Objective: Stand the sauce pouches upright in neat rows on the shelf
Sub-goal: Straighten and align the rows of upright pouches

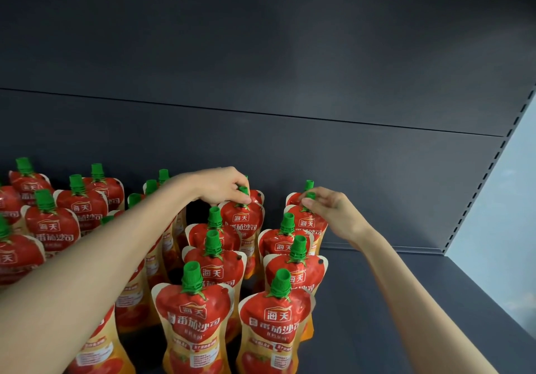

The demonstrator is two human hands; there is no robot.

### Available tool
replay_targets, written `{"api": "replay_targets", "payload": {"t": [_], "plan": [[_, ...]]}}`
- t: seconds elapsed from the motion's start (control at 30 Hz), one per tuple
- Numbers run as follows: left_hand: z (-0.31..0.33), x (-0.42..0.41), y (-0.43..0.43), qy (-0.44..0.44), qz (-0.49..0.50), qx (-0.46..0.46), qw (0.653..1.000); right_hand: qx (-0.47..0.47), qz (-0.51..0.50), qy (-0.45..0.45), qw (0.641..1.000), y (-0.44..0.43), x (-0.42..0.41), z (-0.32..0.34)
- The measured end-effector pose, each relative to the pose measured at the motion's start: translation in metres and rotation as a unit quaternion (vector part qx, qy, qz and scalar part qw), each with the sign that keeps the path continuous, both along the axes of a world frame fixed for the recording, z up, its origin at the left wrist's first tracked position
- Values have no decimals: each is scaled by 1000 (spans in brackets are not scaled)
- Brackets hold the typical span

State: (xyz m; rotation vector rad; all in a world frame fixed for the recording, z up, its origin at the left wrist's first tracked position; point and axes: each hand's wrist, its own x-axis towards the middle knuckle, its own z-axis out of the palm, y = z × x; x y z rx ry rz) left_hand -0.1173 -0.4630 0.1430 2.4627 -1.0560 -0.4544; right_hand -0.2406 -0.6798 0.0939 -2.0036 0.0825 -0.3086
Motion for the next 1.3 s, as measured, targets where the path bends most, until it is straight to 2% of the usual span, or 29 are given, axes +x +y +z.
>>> {"api": "replay_targets", "payload": {"t": [0.23, 0.5, 0.63, 0.73, 0.87, 1.1, 1.3], "plan": [[1, -2, 1, -4, 12, 2, 1000, 6, -7, -7, 1000, 4, -3, 0], [-1, -3, 2, -10, 20, -11, 1000, -41, -51, -2, 998, 4, -1, 1], [9, -13, 10, -64, 58, -85, 993, -95, -104, -81, 987, 12, -12, 11], [16, -31, 21, -83, 77, -183, 976, -76, -122, -147, 979, 23, -28, 17], [6, -67, 39, -39, 98, -253, 962, -13, -46, -115, 992, 40, -45, 12], [-17, -82, 57, 15, 159, -220, 962, 35, 17, -13, 999, 56, -46, 5], [-16, -89, 55, 41, 214, -233, 948, 49, 7, -19, 999, 56, -50, 3]]}}
